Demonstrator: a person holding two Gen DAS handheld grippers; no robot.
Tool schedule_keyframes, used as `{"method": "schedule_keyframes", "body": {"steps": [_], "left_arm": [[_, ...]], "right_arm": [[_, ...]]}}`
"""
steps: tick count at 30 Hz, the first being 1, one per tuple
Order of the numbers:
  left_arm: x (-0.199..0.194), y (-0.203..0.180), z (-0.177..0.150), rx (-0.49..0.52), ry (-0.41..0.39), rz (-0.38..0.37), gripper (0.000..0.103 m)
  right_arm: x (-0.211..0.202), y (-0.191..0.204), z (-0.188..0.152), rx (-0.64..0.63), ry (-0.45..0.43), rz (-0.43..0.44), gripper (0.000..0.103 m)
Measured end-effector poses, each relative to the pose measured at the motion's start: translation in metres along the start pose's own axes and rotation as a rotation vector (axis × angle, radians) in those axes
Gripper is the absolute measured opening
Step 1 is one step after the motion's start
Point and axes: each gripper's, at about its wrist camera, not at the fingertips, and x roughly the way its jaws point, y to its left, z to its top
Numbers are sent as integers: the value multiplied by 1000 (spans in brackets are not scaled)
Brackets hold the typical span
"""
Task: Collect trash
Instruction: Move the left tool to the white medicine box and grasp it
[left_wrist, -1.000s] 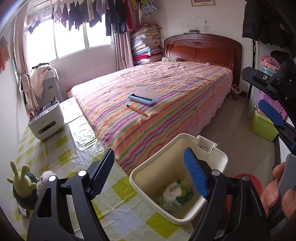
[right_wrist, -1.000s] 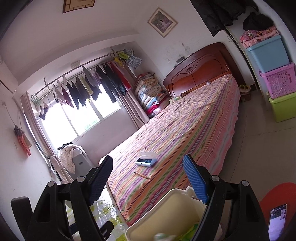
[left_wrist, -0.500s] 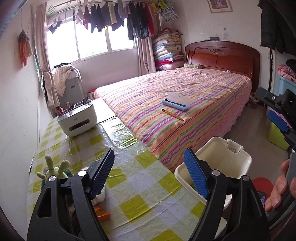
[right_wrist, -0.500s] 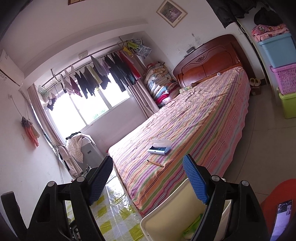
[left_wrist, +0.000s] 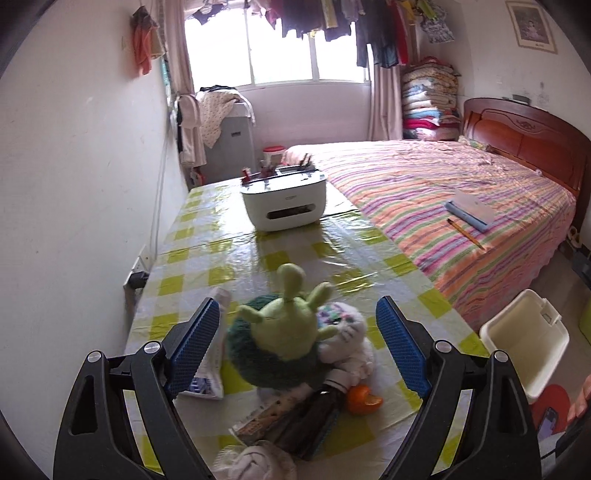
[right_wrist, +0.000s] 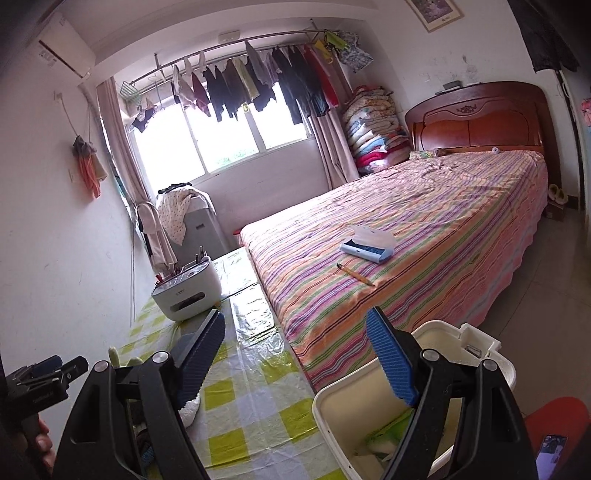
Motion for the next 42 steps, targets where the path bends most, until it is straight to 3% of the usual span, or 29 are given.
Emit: {"method": "schedule_keyframes", "body": {"steps": [2, 7, 11, 20, 23, 34, 40, 42], "left_arm": [[10, 32, 2, -35, 34, 82, 85], [53, 102, -16, -59, 226, 242, 85], [87, 117, -38, 0, 354, 274, 85], [138, 94, -43, 110, 430, 287, 85], [146, 93, -36, 92, 429, 274, 85], [166, 74, -37, 41, 478, 94, 87], [179, 65, -41, 11, 520, 62, 88], [182, 68, -42, -37, 531, 39, 80]], "right_arm": [[0, 7, -2, -18, 4, 7, 77], [2, 16, -5, -35, 9, 15, 77], [2, 15, -5, -18, 11, 17, 77], [5, 21, -7, -39, 27, 18, 77], [6, 23, -8, -47, 31, 18, 77], [5, 23, -10, -35, 36, 29, 77], [4, 23, -11, -32, 39, 32, 77], [4, 22, -11, -33, 42, 34, 77]]}}
